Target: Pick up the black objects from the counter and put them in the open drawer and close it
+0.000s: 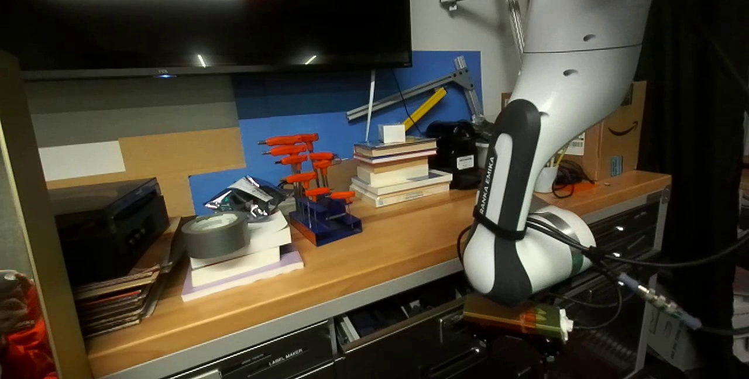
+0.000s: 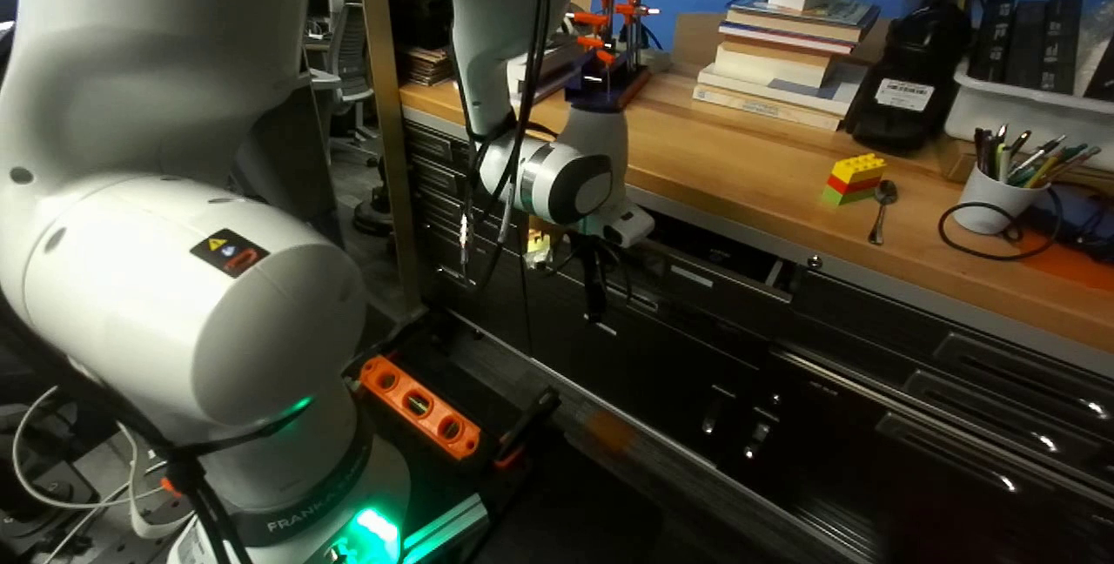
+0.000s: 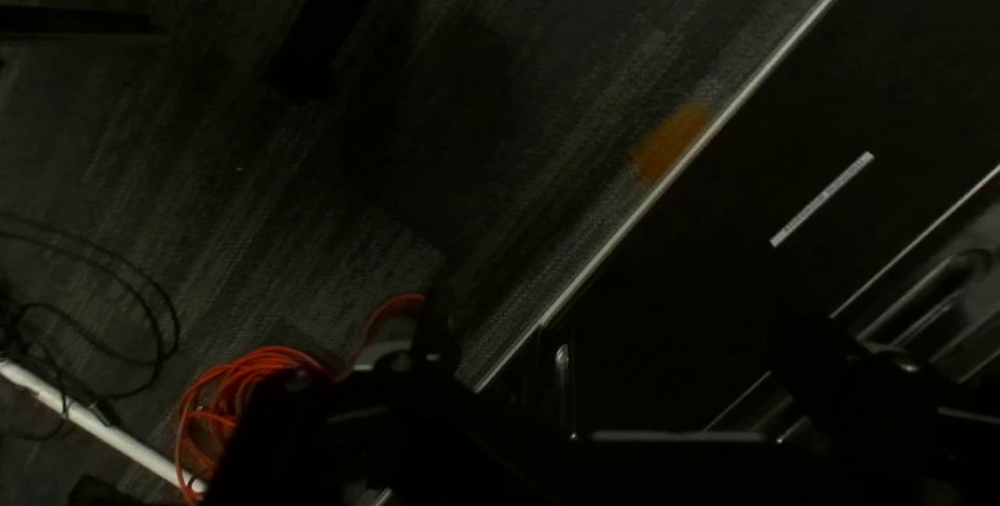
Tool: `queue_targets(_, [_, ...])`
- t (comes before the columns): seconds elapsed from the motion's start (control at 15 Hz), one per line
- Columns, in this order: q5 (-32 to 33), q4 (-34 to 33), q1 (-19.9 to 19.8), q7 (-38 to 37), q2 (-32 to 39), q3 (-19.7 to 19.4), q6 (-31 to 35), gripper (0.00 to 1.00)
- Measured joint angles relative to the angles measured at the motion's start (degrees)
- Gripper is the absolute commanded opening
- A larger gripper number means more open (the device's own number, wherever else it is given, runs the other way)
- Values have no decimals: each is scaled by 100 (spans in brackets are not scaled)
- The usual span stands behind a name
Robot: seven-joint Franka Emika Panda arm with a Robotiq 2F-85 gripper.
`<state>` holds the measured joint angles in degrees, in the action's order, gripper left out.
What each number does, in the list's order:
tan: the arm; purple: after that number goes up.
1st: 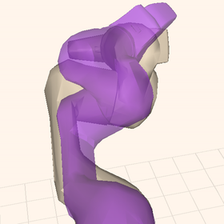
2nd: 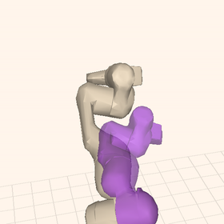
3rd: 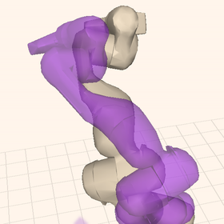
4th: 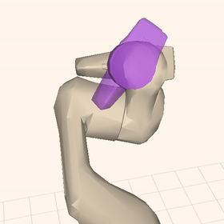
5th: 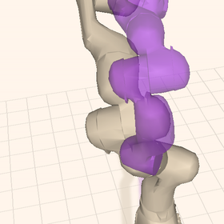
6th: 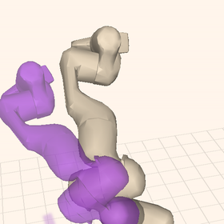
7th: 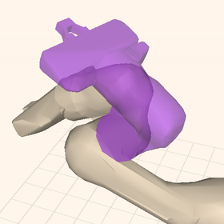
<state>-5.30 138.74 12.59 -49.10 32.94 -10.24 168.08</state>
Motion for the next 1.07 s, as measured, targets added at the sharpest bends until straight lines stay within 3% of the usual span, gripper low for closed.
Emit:
queue_targets(0.27, [-829,-115,-60,-122,119,177,557,100])
queue_targets(0.53, [-1557,-340,-289,-280,231,639,961,100])
queue_targets(0.8, [-1892,-808,-381,-427,582,991,1128,100])
queue_targets(1.07, [-1960,-905,-380,-472,746,1069,1285,100])
